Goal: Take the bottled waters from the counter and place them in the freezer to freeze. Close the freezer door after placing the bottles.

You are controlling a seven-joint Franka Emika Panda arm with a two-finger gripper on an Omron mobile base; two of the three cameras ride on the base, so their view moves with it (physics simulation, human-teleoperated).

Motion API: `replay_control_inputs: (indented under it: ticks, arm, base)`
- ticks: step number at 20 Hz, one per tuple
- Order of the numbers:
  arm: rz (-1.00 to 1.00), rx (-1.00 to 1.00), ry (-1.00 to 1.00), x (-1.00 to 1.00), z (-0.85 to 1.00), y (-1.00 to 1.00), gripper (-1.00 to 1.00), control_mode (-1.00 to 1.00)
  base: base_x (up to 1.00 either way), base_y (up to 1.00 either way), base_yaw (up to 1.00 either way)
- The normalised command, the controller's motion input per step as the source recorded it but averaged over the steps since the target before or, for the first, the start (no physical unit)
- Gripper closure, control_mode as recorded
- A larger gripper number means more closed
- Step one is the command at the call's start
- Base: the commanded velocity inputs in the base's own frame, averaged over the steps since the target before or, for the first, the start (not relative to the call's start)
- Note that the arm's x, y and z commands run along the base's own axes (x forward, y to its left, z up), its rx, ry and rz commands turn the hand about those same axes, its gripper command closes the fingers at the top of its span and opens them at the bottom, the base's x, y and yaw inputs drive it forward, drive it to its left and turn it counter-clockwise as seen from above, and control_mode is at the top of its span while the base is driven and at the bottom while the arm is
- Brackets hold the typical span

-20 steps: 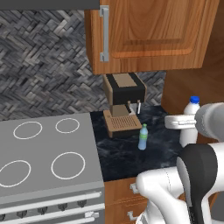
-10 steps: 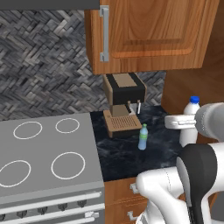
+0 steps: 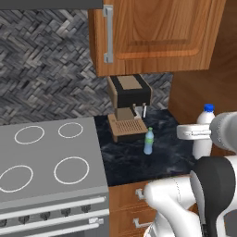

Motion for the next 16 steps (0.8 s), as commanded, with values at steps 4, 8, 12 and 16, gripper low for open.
replay_control_inputs:
  ticks: [4, 8, 12, 16]
  arm:
    - [0.00, 0.00, 0.00, 0.00, 0.00, 0.00, 1.00, 1.00]
    - [0.00, 0.00, 0.00, 0.00, 0.00, 0.00, 1.00, 1.00]
    - [0.00, 0.00, 0.00, 0.00, 0.00, 0.00, 1.00, 1.00]
    - [0.00, 0.00, 0.00, 0.00, 0.00, 0.00, 1.00, 1.00]
  base:
    - [-0.63, 0.00, -0.04]
    - [-0.63, 0.00, -0.04]
    - [-0.63, 0.00, -0.03]
    - [-0.61, 0.00, -0.02]
